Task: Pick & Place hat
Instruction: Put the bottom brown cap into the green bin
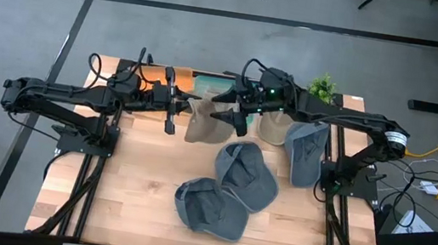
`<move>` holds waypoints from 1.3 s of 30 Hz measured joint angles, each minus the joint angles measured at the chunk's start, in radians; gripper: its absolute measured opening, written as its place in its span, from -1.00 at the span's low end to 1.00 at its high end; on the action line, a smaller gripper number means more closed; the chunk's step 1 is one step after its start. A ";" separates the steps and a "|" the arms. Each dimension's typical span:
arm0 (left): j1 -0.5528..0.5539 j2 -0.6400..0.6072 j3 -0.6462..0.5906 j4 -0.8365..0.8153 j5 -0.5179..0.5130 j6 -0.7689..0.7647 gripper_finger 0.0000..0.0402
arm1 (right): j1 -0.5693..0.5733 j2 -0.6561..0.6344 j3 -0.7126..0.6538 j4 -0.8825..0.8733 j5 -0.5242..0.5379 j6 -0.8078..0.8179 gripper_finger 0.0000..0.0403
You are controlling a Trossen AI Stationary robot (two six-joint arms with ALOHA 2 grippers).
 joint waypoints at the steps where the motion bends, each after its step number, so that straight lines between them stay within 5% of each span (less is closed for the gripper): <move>1: 0.000 0.000 0.000 -0.004 0.000 0.000 -0.92 | 0.000 -0.005 0.000 -0.006 0.026 -0.007 0.43; 9: 0.000 0.000 0.000 -0.004 0.009 -0.009 -0.92 | 0.001 0.027 0.001 0.070 0.004 0.005 0.43; 19: 0.000 0.000 0.000 -0.003 0.000 -0.001 -0.92 | 0.011 0.138 0.000 0.265 -0.229 0.135 0.43; 25: 0.000 0.000 0.000 -0.005 -0.029 0.015 -0.91 | 0.011 0.144 0.000 0.272 -0.253 0.141 0.37; 29: 0.000 0.000 0.000 -0.019 -0.029 0.015 -0.91 | 0.011 0.144 0.000 0.273 -0.253 0.122 0.09; 37: 0.000 0.000 0.000 -0.035 -0.031 0.016 -0.82 | 0.011 0.144 0.000 0.265 -0.253 0.112 -0.88; 39: 0.000 0.000 0.000 -0.041 -0.043 0.017 -0.79 | 0.011 0.144 0.000 0.257 -0.253 0.107 -0.93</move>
